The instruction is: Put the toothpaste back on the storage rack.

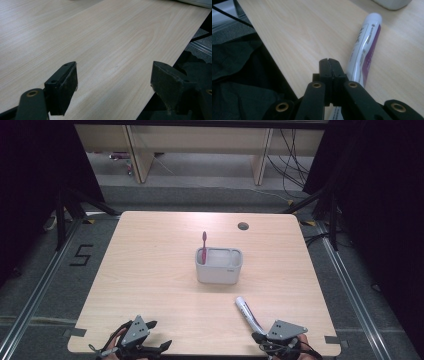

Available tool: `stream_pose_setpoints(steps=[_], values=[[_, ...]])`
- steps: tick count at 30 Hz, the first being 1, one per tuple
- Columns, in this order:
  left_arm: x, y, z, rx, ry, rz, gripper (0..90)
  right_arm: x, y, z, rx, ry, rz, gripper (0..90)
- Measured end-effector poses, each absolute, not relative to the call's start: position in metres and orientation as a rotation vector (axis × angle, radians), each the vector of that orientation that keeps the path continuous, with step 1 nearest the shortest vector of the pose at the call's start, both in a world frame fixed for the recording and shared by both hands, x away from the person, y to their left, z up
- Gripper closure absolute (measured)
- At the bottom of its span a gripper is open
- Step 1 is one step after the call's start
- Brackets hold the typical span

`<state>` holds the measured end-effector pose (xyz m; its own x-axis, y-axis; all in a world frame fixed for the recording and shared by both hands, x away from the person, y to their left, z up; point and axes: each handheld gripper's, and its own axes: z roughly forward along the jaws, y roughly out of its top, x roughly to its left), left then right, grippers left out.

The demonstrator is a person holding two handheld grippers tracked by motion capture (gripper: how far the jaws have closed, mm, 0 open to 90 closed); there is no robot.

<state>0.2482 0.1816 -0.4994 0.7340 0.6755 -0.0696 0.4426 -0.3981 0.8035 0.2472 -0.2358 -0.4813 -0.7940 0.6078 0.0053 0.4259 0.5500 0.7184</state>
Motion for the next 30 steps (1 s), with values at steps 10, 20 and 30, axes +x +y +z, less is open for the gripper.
stream_pose_setpoints(steps=[10,20,30], values=[[0.248,0.179,-0.500,2.053,0.861,0.324,21.4,0.243,-0.244,-0.489,0.933,2.571,0.998,90.0],[0.249,0.181,-0.500,2.083,0.846,0.333,21.7,0.241,-0.249,-0.490,0.971,2.542,0.972,90.0],[0.249,0.179,-0.501,2.072,0.853,0.325,21.9,0.245,-0.263,-0.490,0.976,2.515,0.940,90.0]])
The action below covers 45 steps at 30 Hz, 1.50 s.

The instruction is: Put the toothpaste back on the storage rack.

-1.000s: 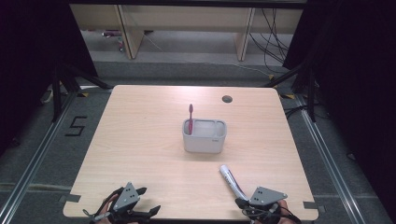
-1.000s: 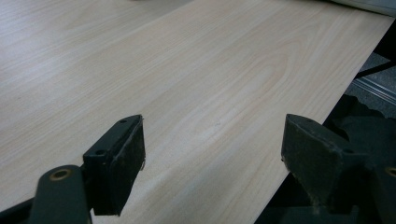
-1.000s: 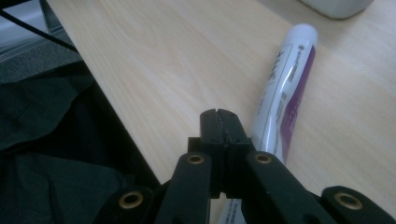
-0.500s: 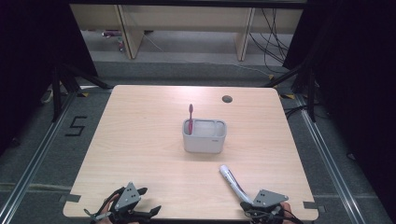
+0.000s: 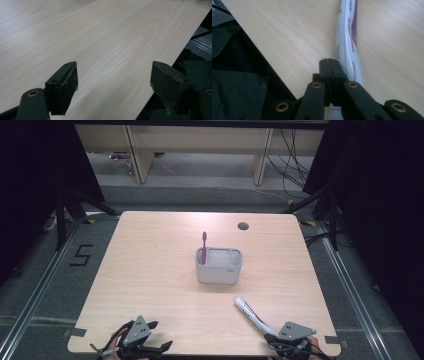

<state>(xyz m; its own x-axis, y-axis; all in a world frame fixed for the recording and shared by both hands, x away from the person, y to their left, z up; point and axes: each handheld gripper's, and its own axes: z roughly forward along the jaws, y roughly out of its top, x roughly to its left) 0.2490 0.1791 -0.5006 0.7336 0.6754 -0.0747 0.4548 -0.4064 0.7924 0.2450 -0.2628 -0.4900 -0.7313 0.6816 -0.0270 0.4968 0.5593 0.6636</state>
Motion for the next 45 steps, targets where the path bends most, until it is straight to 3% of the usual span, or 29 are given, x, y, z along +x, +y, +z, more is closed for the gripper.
stream_pose_setpoints(steps=[24,45], values=[[0.251,0.179,-0.501,2.128,0.823,0.334,22.6,0.264,-0.290,-0.490,1.087,2.417,0.879,90.0],[0.250,0.178,-0.500,2.114,0.819,0.317,22.7,0.310,-0.300,-0.488,1.117,2.351,0.796,90.0]])
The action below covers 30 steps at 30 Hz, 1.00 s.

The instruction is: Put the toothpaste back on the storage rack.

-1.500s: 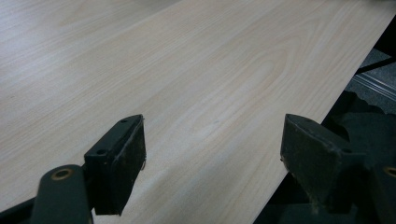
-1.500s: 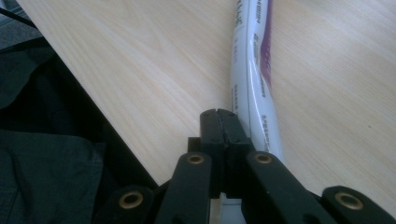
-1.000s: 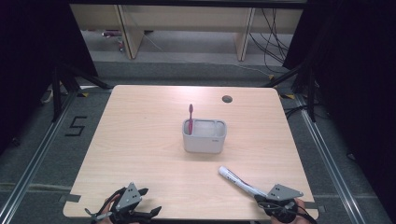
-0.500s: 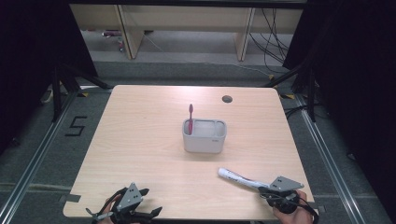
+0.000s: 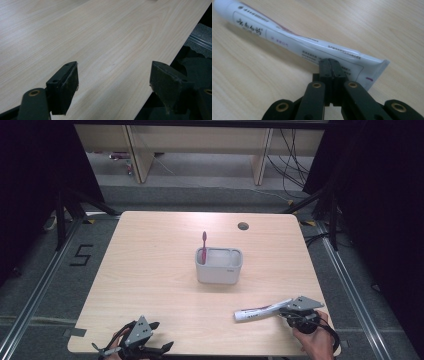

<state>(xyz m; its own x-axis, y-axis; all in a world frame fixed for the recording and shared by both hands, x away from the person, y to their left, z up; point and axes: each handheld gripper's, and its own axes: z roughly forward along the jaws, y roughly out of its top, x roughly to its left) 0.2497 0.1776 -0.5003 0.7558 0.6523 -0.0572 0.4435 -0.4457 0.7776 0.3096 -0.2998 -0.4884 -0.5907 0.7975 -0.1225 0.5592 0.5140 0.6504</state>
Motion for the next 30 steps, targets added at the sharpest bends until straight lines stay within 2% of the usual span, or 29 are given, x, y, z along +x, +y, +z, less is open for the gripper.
stream_pose_setpoints(steps=[30], values=[[0.250,0.177,-0.501,2.104,0.825,0.317,22.7,0.363,-0.270,-0.487,1.071,2.380,0.742,90.0]])
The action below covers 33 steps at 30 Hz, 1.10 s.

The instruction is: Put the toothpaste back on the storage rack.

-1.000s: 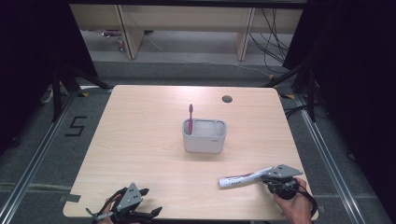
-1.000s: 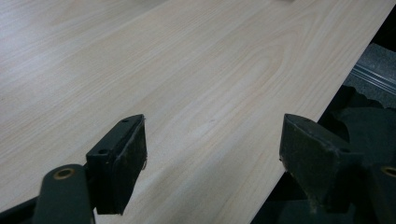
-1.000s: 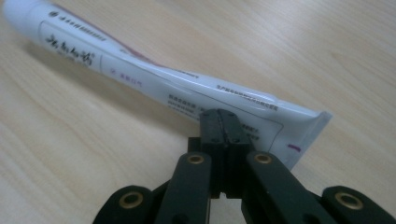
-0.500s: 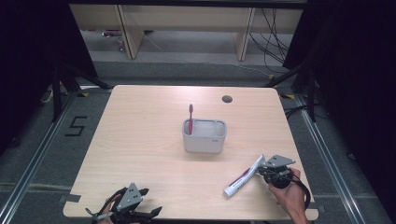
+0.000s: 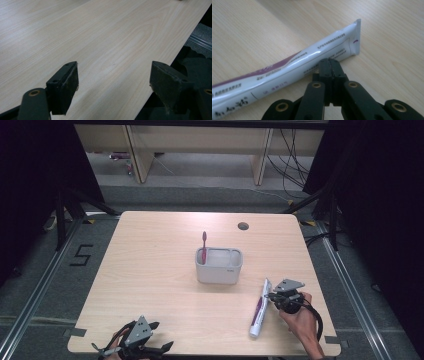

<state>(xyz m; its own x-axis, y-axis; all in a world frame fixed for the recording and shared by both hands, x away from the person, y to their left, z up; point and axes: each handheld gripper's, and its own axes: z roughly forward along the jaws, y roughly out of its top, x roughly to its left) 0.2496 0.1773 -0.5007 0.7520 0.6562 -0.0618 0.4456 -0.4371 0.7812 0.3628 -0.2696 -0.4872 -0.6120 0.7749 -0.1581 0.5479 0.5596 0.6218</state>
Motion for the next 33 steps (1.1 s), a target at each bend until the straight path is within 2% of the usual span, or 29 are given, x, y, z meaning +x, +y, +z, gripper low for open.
stream_pose_setpoints(steps=[23,27,33], values=[[0.249,0.178,-0.500,2.109,0.823,0.324,22.7,0.377,-0.246,-0.490,1.068,2.442,0.745,89.3],[0.250,0.178,-0.501,2.106,0.820,0.331,22.8,0.380,-0.243,-0.490,1.044,2.459,0.750,87.2],[0.249,0.178,-0.499,2.113,0.818,0.325,22.7,0.377,-0.244,-0.484,1.116,2.440,0.756,78.5]])
